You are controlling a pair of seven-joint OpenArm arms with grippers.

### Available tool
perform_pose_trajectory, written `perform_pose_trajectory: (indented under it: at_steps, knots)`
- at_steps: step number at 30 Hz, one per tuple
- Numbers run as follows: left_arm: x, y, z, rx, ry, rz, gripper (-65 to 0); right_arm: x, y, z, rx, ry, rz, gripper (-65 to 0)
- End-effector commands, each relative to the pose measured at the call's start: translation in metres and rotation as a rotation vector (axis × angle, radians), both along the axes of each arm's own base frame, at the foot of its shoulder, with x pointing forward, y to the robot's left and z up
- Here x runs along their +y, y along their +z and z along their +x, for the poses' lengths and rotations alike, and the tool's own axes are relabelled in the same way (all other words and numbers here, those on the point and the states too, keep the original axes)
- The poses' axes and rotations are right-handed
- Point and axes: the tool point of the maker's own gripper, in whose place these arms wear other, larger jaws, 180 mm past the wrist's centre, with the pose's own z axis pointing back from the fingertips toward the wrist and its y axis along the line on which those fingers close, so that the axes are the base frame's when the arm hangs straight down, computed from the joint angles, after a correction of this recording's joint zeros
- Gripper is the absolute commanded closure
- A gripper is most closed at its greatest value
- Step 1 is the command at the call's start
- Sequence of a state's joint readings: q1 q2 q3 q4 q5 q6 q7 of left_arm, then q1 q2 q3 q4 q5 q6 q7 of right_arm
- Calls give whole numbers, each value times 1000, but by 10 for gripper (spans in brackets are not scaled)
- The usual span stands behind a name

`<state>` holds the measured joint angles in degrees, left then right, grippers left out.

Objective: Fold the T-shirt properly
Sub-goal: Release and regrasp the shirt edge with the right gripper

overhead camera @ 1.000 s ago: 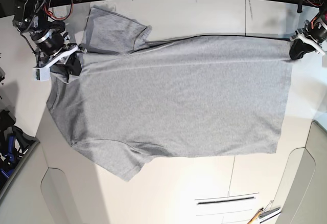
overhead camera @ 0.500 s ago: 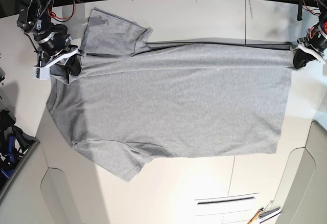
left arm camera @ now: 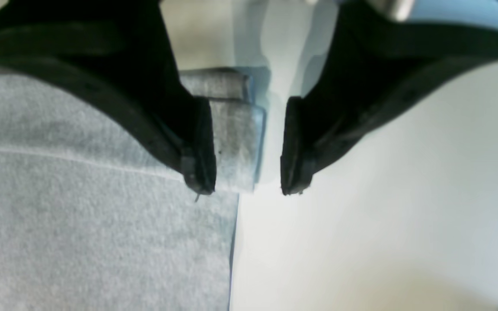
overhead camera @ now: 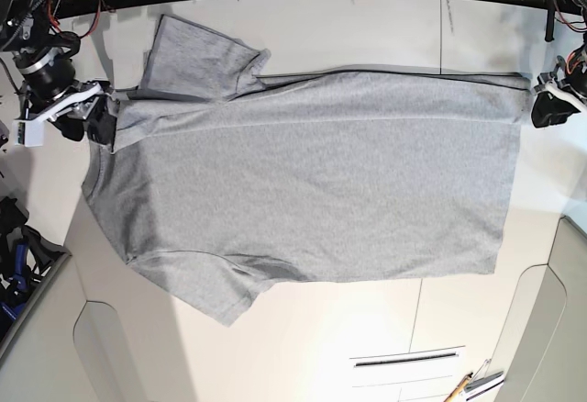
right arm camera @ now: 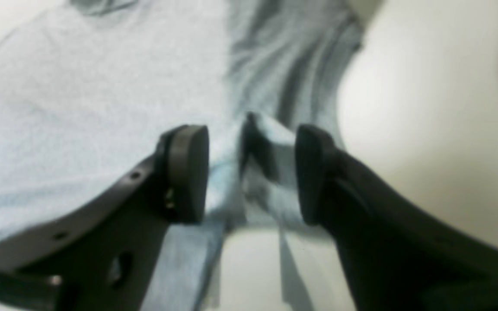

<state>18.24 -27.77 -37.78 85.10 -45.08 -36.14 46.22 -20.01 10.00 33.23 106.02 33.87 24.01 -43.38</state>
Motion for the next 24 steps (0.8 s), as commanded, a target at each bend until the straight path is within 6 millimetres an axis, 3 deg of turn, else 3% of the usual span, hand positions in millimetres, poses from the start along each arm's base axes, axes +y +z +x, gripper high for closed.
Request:
perform_pose_trajectory:
  at_steps: [1, 4, 8, 19, 21, 24]
  knots:
    - [5, 16, 9, -48, -14, 21, -281, -2, 8, -5, -19, 2, 8, -308]
    - [5, 16, 9, -48, -13, 20, -281, 2, -8, -36, 54, -3, 63, -308]
    - [4, 17, 10, -53, -13, 14, -281, 28, -28, -69, 121, 5, 189, -308]
    - [2, 18, 10, -60, -12, -3, -281, 114, -76, -88, 253, 110, 412, -306]
    - [2, 17, 10, -55, -13, -5, -281, 125, -75, -88, 255, 129, 428, -221]
    - [2, 17, 10, -55, -13, -5, -281, 137, -69, -83, 224, 150, 462, 0]
